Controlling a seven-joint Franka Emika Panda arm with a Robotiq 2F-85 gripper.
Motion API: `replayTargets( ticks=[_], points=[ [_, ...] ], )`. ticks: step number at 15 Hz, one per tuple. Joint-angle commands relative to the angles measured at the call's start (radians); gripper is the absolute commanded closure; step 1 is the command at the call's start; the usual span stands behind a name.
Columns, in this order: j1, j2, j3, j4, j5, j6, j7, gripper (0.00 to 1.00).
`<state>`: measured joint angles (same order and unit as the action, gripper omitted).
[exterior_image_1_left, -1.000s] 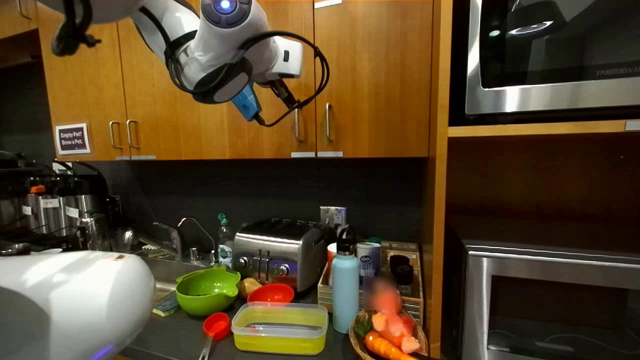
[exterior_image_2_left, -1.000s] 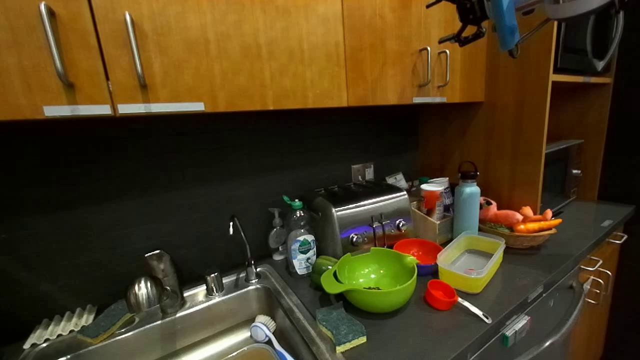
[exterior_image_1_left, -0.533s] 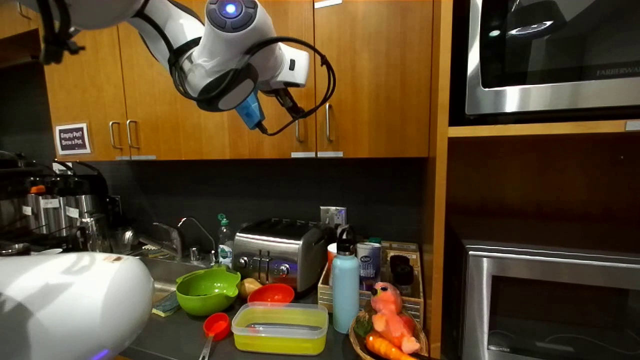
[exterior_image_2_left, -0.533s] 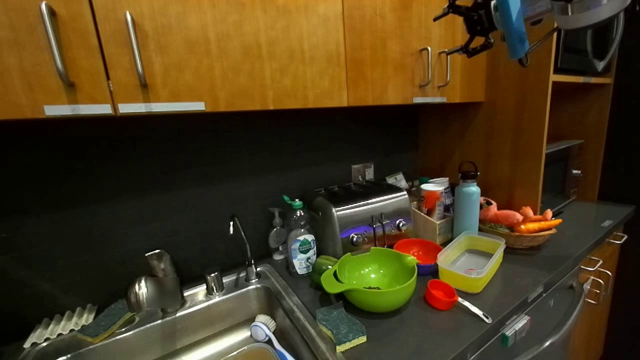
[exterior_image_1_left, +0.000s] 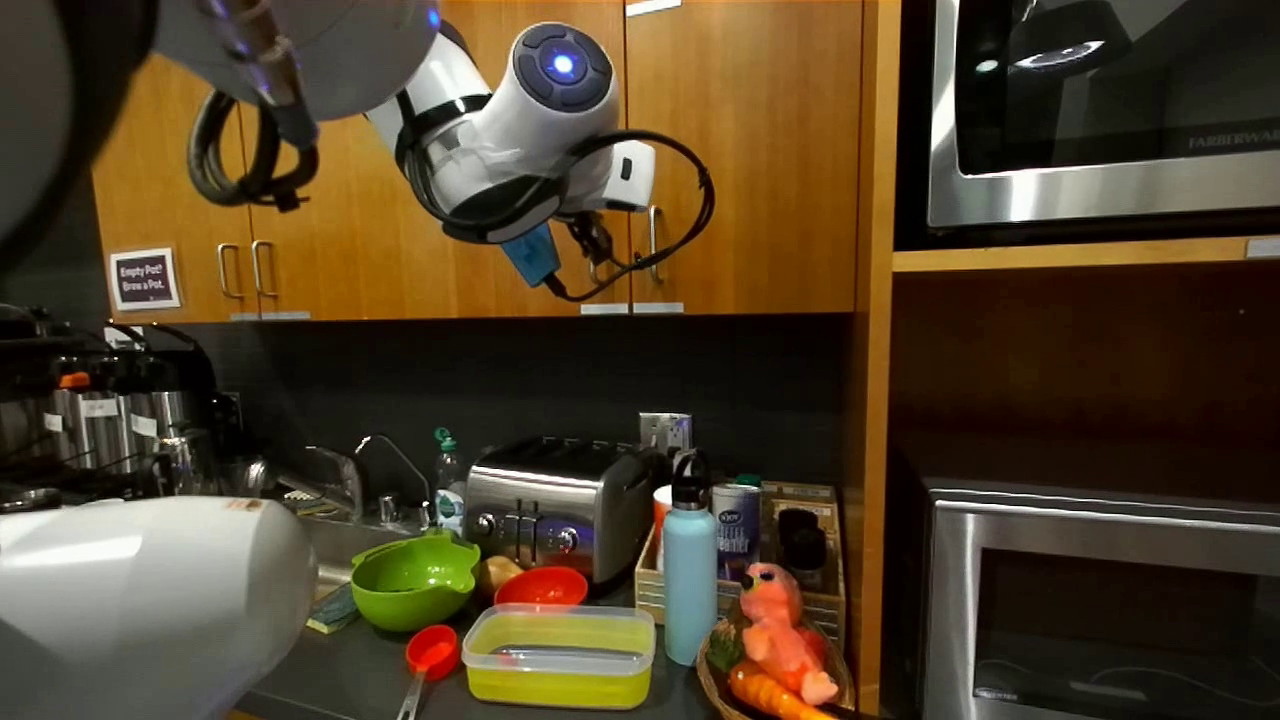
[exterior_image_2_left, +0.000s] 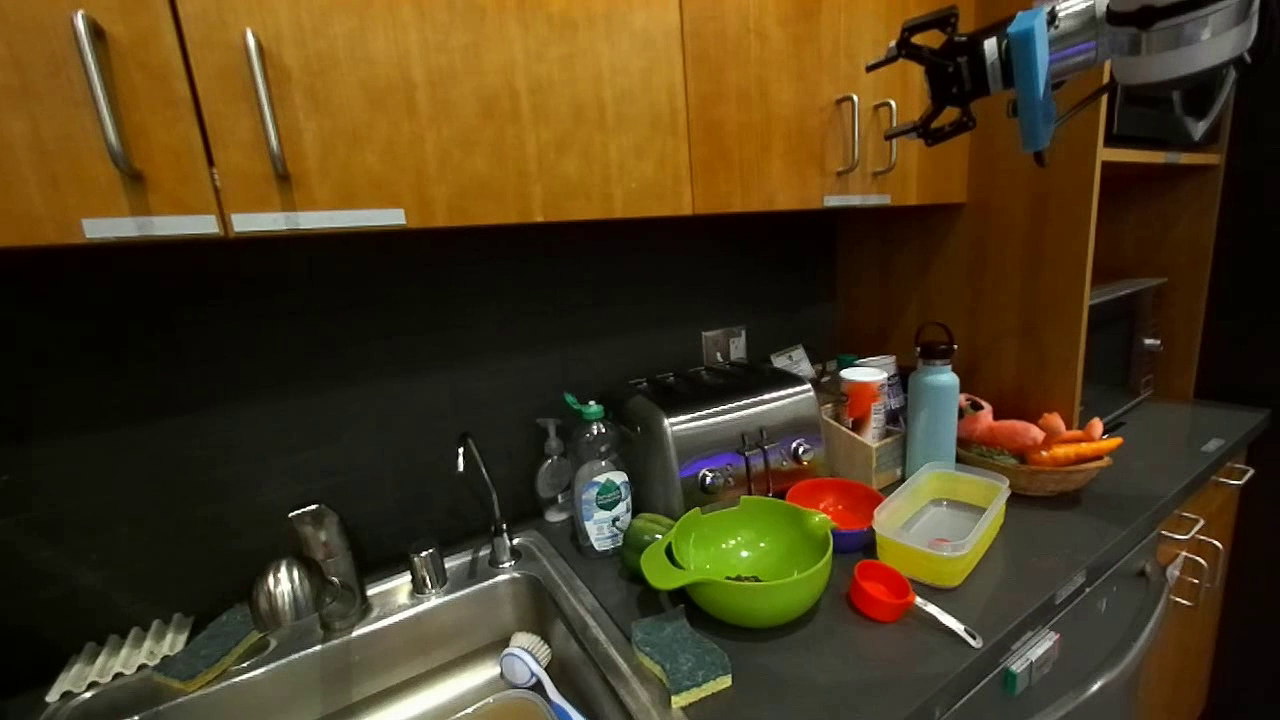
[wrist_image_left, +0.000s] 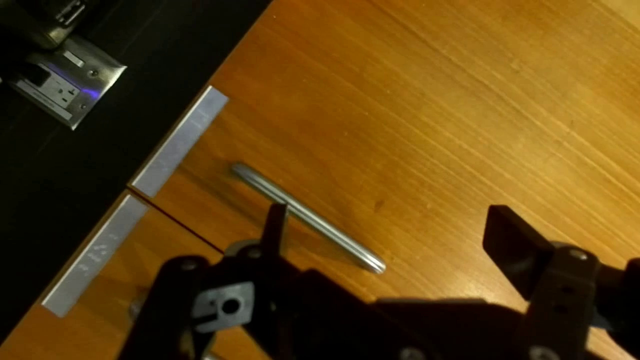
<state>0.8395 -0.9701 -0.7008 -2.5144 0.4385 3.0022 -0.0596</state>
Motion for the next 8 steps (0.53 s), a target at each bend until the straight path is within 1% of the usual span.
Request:
replayTargets(
  ticks=[1,4,5,8],
  points=[
    [-0.001,-0.003,-0.001,0.001,-0.004,-0.006,0.001,0.0],
    [-0.001,-0.004,0.002,0.001,-0.004,-0.007,0.0,0.0],
    [0.01,-0.01,-0.009,0.002,-0.001,-0.006,-0.004,0.0],
    [0.095,-0.105,-0.079,0.006,0.002,-0.045,-0.058,0.0]
  ],
)
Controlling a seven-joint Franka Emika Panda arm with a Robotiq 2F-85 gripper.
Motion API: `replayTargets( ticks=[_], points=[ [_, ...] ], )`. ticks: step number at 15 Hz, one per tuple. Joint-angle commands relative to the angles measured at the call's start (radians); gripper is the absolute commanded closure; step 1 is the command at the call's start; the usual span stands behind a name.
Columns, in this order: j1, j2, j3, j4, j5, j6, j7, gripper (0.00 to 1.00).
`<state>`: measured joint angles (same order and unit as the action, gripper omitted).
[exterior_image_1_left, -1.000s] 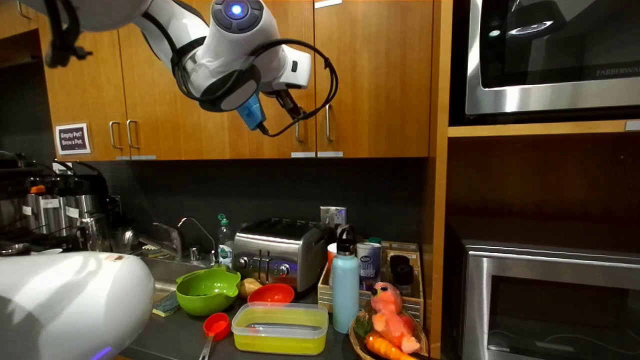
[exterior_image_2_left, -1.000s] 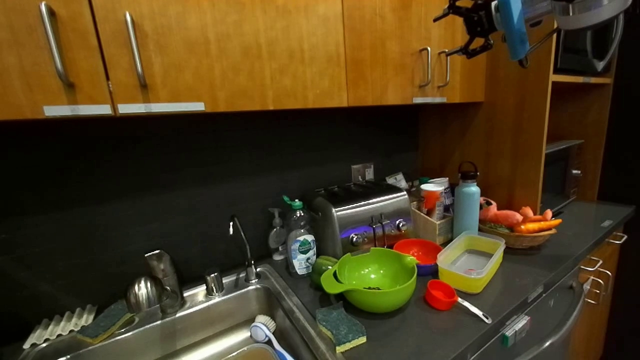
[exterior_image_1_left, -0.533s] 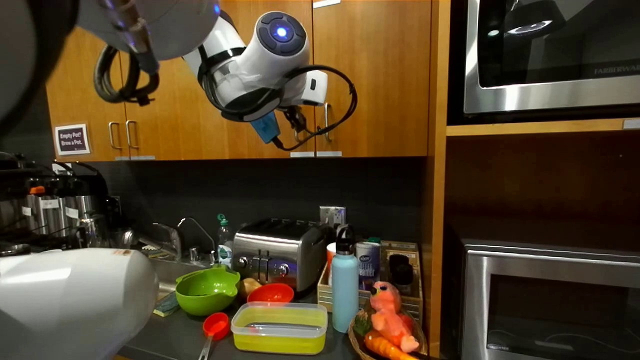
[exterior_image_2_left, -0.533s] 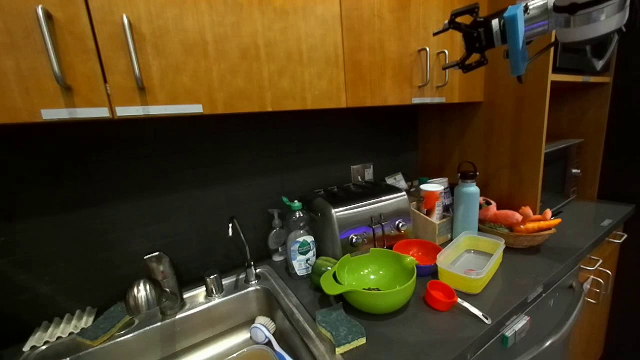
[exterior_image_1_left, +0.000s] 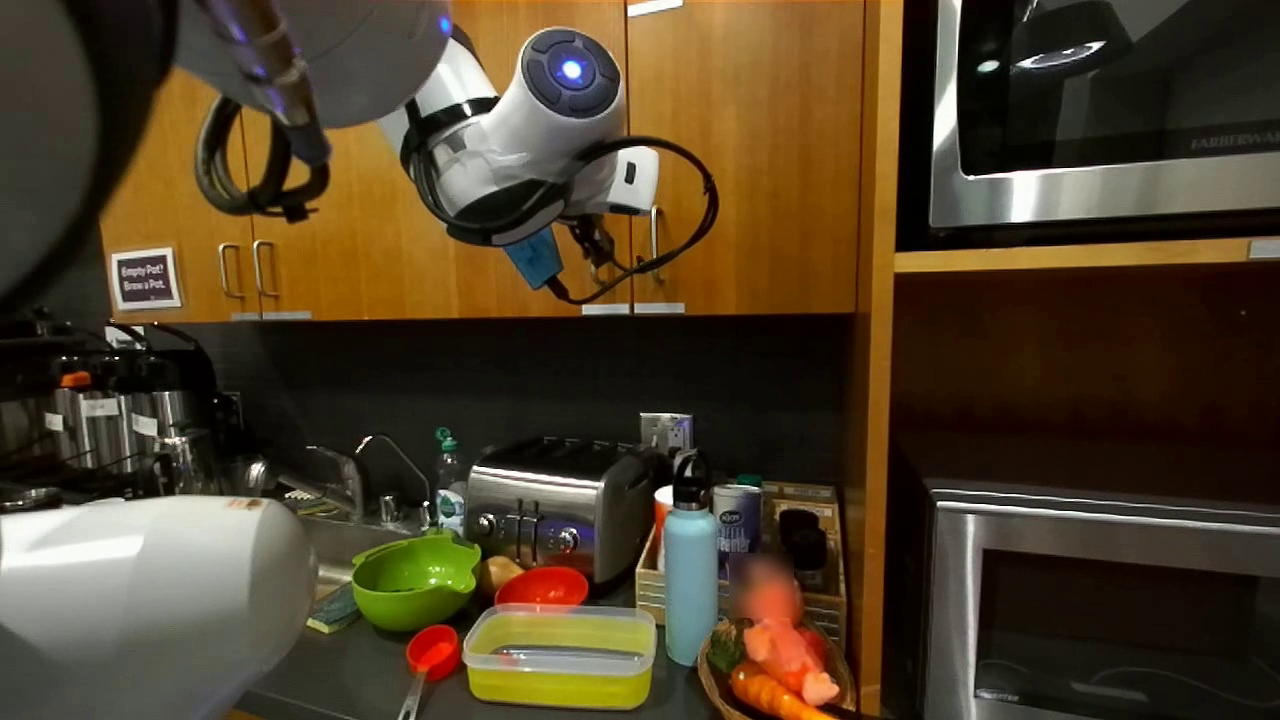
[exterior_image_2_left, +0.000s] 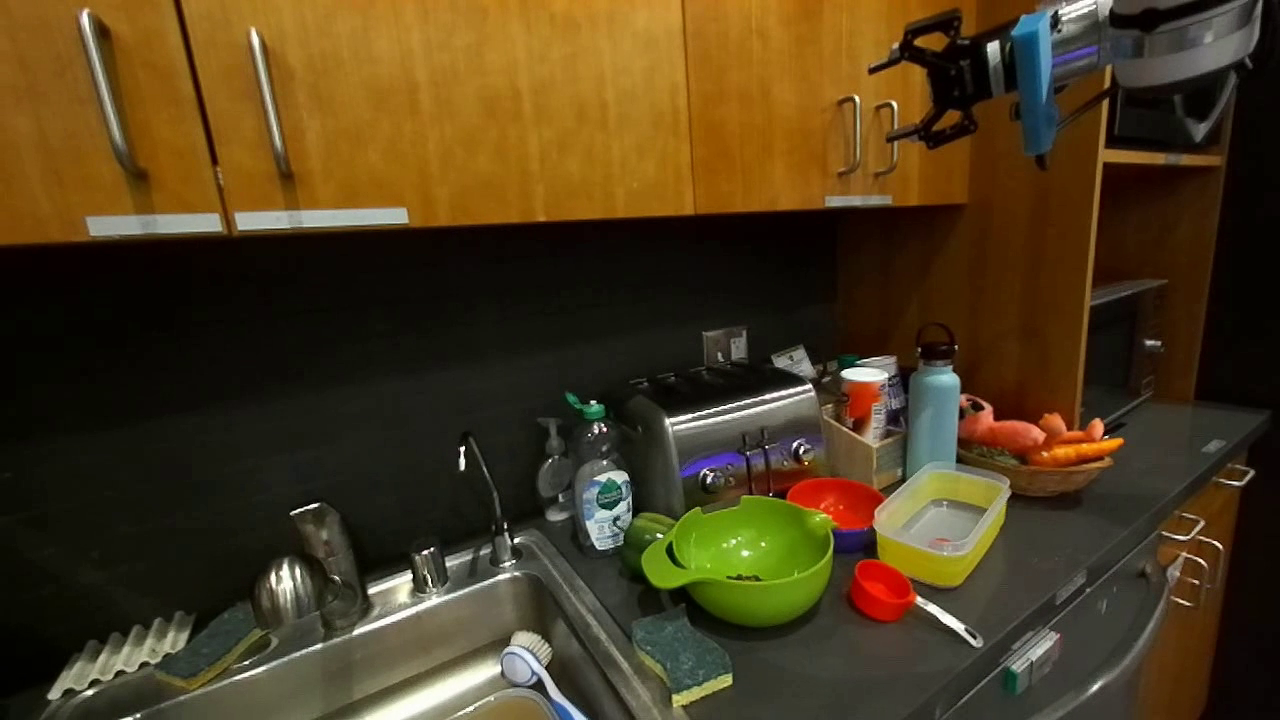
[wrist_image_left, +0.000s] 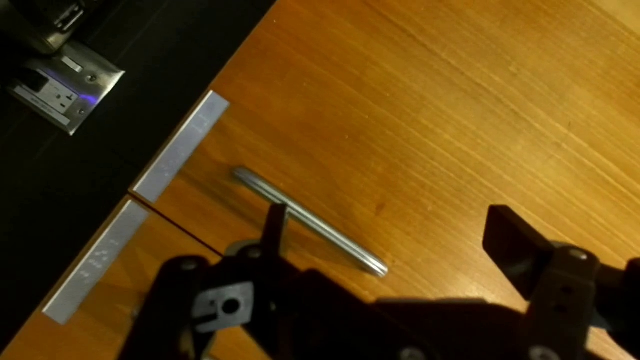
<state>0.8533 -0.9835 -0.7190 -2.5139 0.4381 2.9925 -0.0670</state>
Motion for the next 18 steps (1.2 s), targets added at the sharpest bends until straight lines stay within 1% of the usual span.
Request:
replayTargets(
  ticks=[1,3,5,7,9,11,14,18],
  points=[
    [0.125,-0.132,-0.086,0.008,0.006,-0.034,-0.073,0.0],
    [0.183,-0.192,-0.118,0.015,-0.001,-0.035,-0.094,0.0],
    [0.242,-0.259,-0.148,0.03,-0.016,-0.06,-0.113,0.0],
    [0.287,-0.321,-0.169,0.053,-0.026,-0.115,-0.13,0.0],
    [0.318,-0.368,-0.186,0.08,-0.031,-0.209,-0.145,0.0],
    [0.325,-0.385,-0.197,0.107,-0.029,-0.308,-0.155,0.0],
    [0.303,-0.36,-0.212,0.146,-0.036,-0.43,-0.171,0.0],
    [0.277,-0.302,-0.223,0.195,-0.099,-0.549,-0.217,0.0]
  ],
)
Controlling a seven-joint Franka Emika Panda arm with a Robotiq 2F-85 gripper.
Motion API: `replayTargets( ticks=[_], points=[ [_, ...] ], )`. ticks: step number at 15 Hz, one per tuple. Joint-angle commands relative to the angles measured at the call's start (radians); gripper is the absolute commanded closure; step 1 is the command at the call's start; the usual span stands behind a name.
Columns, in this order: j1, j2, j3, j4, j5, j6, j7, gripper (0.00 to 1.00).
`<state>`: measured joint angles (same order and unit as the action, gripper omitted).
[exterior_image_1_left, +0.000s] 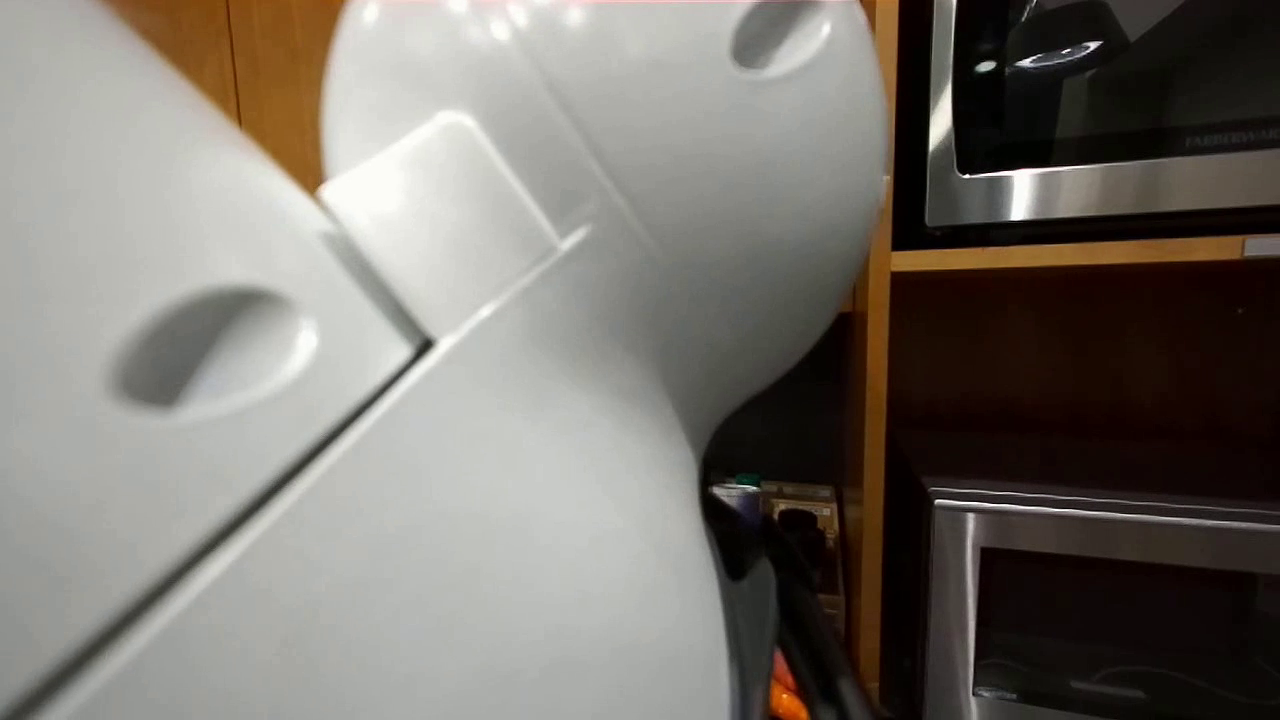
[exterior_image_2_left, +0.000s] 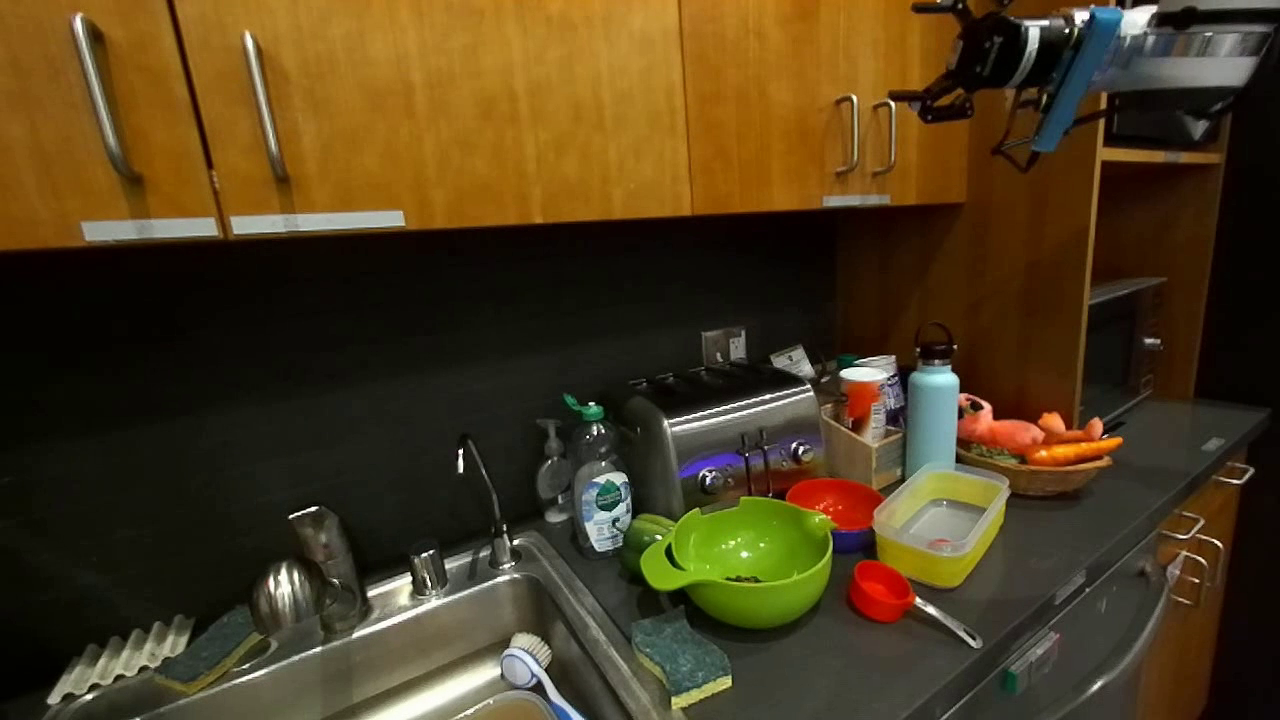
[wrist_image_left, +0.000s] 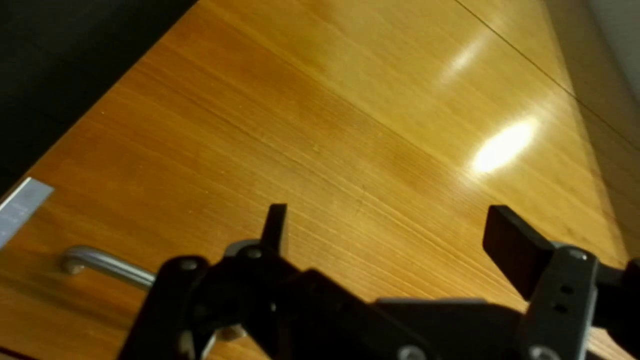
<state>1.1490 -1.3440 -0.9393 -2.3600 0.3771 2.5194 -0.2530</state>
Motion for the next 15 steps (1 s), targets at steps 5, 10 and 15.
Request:
replayTargets(
  ticks=[5,10,15],
  points=[
    [-0.031,0.117,-0.023,0.075,-0.121,-0.138,-0.108,0.0],
    [-0.045,0.206,-0.046,0.098,-0.214,-0.17,-0.18,0.0],
    [-0.034,0.303,-0.075,0.152,-0.266,-0.201,-0.231,0.0]
  ],
)
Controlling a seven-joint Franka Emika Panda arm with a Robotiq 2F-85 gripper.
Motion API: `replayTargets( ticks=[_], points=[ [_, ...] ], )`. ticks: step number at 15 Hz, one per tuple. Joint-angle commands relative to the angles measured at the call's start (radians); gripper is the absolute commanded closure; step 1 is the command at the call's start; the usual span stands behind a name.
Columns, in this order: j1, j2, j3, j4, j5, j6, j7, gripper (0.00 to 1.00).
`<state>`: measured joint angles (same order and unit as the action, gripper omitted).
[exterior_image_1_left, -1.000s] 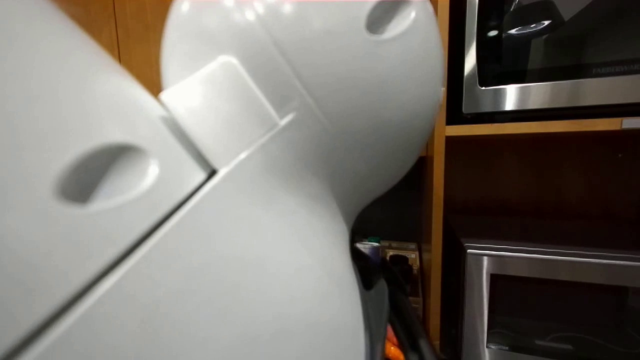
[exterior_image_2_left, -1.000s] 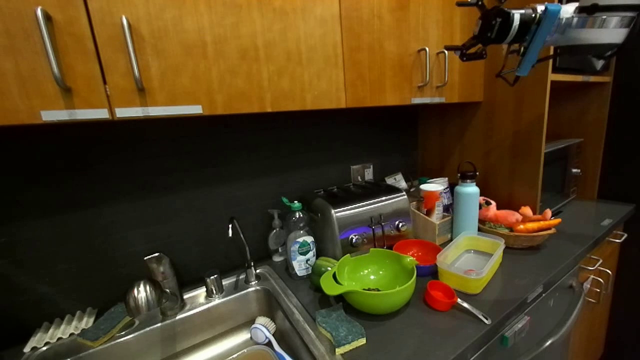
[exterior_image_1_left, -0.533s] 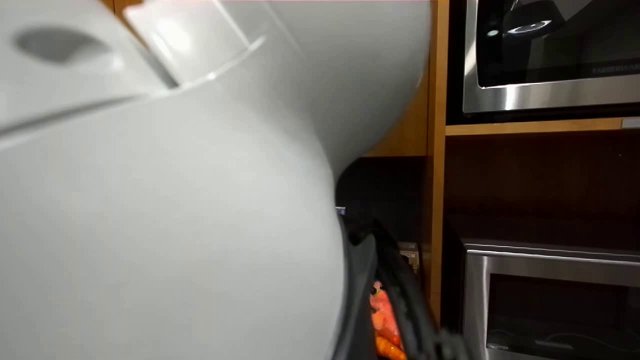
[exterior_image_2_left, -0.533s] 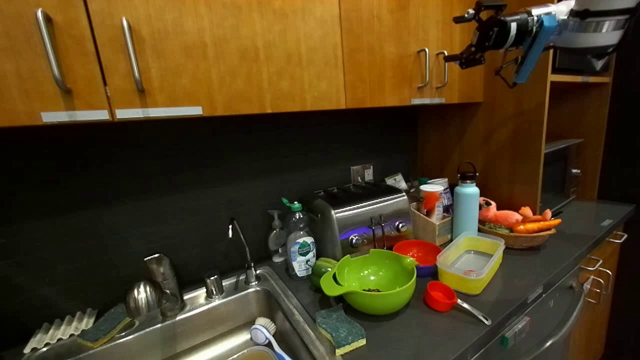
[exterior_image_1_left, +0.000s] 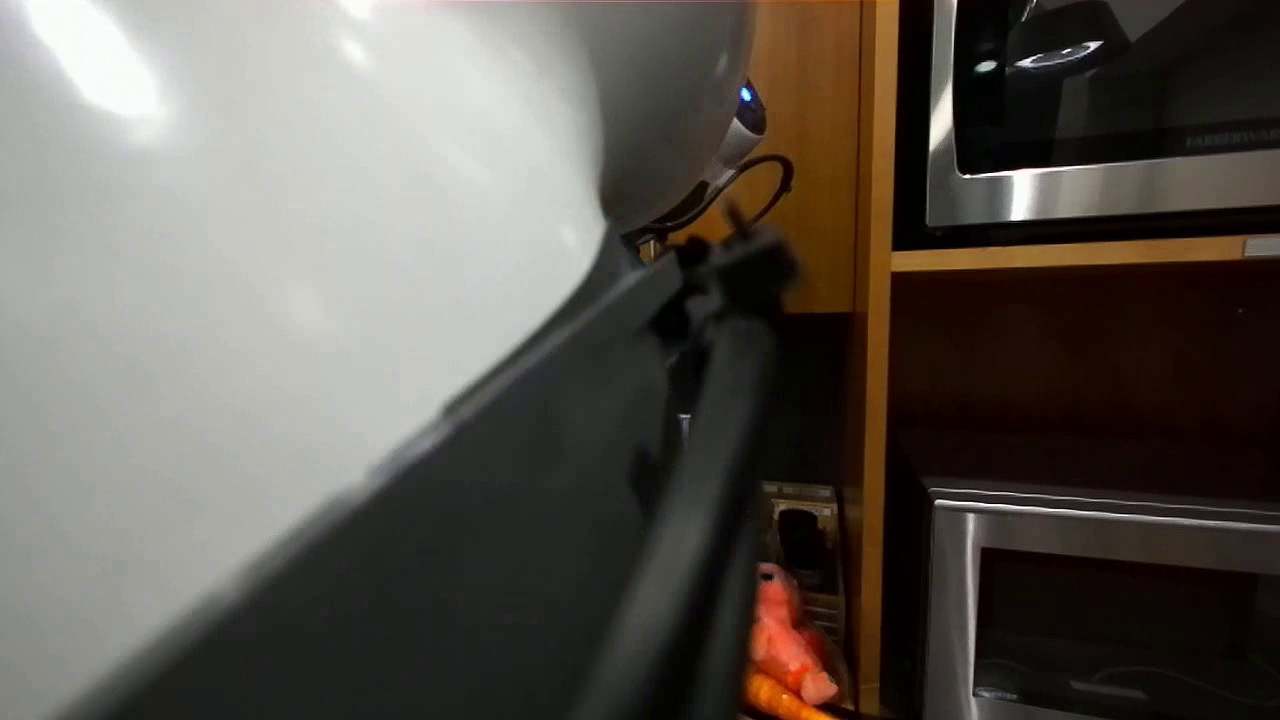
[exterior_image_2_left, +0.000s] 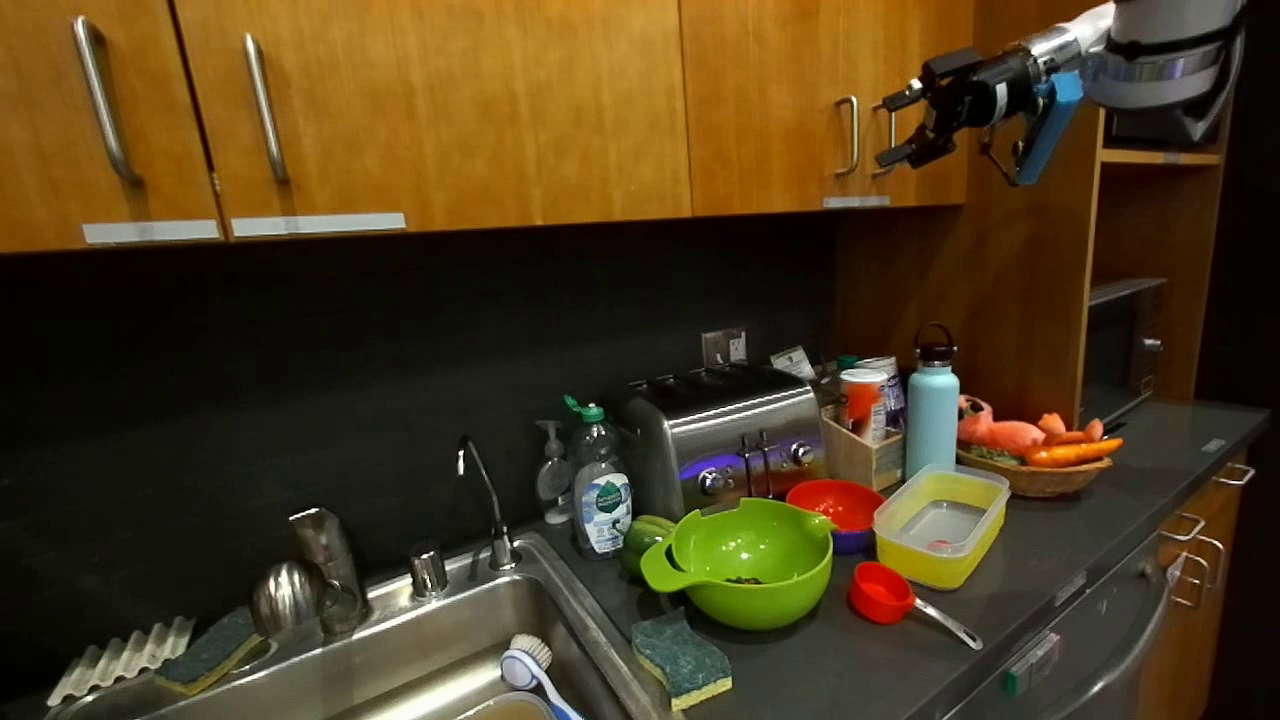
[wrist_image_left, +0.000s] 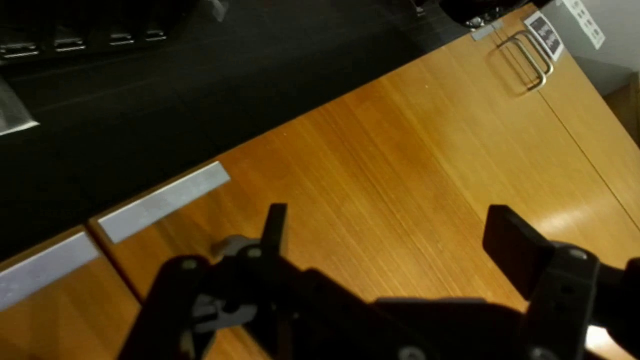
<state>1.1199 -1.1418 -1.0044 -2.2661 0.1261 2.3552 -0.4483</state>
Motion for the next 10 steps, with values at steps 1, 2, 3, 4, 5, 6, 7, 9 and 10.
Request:
replayTargets(
  ticks=[1,2,3,4,5,6,7,9,10],
  points=[
    [-0.004,0.119,-0.016,0.07,-0.021,-0.045,-0.045,0.0],
    [0.001,0.139,-0.021,0.087,-0.022,-0.049,-0.053,0.0],
    [0.002,0.159,-0.025,0.101,-0.024,-0.057,-0.063,0.0],
    [0.001,0.173,-0.03,0.112,-0.022,-0.061,-0.073,0.0],
    [0.004,0.186,-0.034,0.123,-0.018,-0.06,-0.081,0.0],
    [0.002,0.199,-0.037,0.131,-0.016,-0.062,-0.089,0.0],
    [0.002,0.212,-0.04,0.142,-0.014,-0.063,-0.095,0.0],
    [0.002,0.23,-0.045,0.16,-0.009,-0.061,-0.109,0.0],
    [0.003,0.238,-0.047,0.169,-0.007,-0.059,-0.114,0.0]
  ],
)
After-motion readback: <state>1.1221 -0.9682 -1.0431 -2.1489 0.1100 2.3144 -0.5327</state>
